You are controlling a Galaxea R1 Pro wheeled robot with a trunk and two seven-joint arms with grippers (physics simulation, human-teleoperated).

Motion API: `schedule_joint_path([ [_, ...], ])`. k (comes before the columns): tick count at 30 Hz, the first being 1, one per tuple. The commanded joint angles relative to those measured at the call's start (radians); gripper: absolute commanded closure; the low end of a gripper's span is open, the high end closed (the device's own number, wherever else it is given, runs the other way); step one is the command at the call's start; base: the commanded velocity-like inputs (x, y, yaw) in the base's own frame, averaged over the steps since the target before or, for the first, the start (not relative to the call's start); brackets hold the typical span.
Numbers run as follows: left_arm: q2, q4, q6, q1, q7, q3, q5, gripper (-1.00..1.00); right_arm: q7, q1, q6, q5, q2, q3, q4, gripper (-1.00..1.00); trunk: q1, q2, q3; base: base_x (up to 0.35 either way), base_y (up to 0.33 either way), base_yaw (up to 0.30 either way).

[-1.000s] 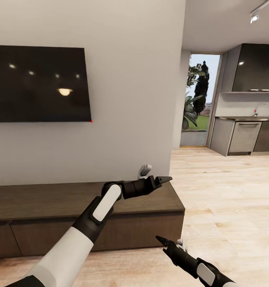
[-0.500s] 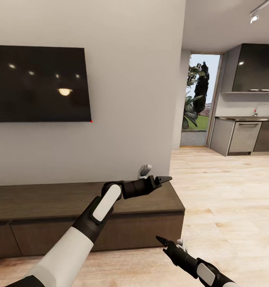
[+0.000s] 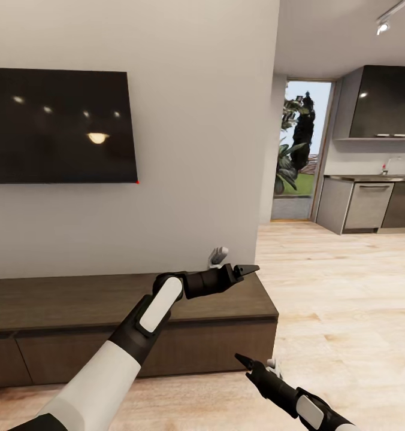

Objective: Place each of the two pumpkins and all three candles from the living room inside a cabinet in the living room (use any cabinet), then make sure every cabinet is closed, and position the cauldron so it is next to a table in the living room.

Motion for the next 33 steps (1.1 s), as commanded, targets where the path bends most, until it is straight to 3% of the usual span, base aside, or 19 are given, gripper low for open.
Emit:
schedule_joint_path([
  [1, 0.0, 0.0, 0.004, -0.001, -0.003, 0.001, 0.0, -1.0, 0.003, -0.001, 0.007, -0.011, -0.001, 0.006, 0.0, -1.0, 0.0, 0.0, -0.001, 0.0, 0.0, 0.0],
  [8, 0.0, 0.0, 0.004, -0.001, -0.003, 0.001, 0.0, -1.0, 0.011, -0.001, 0.002, -0.047, -0.001, 0.003, 0.0, -1.0, 0.0, 0.0, -0.001, 0.035, 0.0, 0.0],
  [14, 0.0, -0.001, 0.003, -0.001, -0.003, 0.001, 0.0, -1.0, 0.018, -0.001, 0.015, -0.052, -0.002, 0.001, 0.0, -1.0, 0.0, 0.0, -0.001, 0.096, 0.0, 0.0],
  [21, 0.0, -0.001, 0.002, -0.001, -0.003, 0.001, 0.0, -1.0, 0.122, -0.001, 0.129, -0.084, -0.006, 0.001, 0.001, -1.0, 0.0, 0.0, -0.001, 0.26, 0.0, 0.0],
  [26, 0.0, -0.001, 0.002, -0.001, -0.003, -0.001, 0.0, -1.0, 0.173, -0.001, 0.248, -0.157, -0.006, 0.002, 0.001, -1.0, 0.0, 0.0, -0.001, 0.22, 0.0, 0.0],
  [33, 0.0, -0.002, 0.002, -0.001, -0.018, -0.001, 0.0, -1.0, 0.263, -0.002, 0.271, -0.161, -0.006, 0.006, -0.002, -1.0, 0.0, 0.0, -0.001, 0.057, 0.0, 0.0],
])
